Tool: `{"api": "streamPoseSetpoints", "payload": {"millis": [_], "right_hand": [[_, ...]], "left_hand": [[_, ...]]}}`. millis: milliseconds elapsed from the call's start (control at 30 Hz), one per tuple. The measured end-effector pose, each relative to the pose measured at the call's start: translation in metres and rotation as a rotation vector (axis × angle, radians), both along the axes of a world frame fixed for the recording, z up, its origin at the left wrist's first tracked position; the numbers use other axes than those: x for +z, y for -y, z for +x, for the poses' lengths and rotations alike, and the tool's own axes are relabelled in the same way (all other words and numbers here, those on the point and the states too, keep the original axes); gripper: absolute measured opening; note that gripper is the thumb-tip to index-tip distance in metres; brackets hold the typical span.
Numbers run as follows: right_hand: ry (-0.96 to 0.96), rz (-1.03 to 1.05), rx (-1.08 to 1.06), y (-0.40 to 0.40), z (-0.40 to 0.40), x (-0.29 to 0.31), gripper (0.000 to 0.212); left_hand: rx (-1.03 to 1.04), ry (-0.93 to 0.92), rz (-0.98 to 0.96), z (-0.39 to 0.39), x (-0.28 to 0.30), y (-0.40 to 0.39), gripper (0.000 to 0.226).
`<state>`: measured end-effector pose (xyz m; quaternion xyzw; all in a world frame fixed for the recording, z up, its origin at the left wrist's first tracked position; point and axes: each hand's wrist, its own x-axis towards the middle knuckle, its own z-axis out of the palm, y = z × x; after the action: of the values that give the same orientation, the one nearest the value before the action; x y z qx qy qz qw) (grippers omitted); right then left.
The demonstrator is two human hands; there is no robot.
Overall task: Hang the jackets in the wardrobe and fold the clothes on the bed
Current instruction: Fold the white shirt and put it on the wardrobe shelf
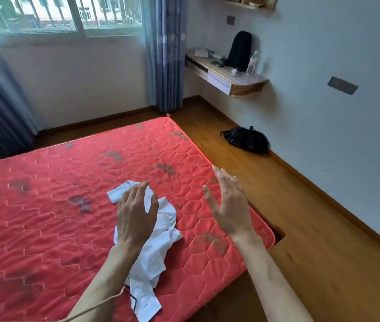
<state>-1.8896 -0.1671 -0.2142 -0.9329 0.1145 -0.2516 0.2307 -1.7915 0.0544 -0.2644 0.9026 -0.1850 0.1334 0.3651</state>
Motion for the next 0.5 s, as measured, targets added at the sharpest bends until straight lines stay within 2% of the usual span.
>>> {"api": "streamPoseSetpoints", "payload": {"millis": [133, 300, 500], "right_hand": [[-0.073, 0.052, 0.077, -0.014, 0.068, -0.034, 0.065], [-0.196, 0.079, 0.132, -0.025, 0.117, -0.088, 0.063], [-0.322, 0.128, 0.197, -0.022, 0.169, -0.173, 0.058]], "left_hand": [[0.051, -0.024, 0.035, 0.049, -0.028, -0.023, 0.046], [0.079, -0.074, 0.072, 0.078, -0.069, -0.037, 0.043], [0.158, -0.245, 0.079, 0.108, -0.154, -0.041, 0.046]]}}
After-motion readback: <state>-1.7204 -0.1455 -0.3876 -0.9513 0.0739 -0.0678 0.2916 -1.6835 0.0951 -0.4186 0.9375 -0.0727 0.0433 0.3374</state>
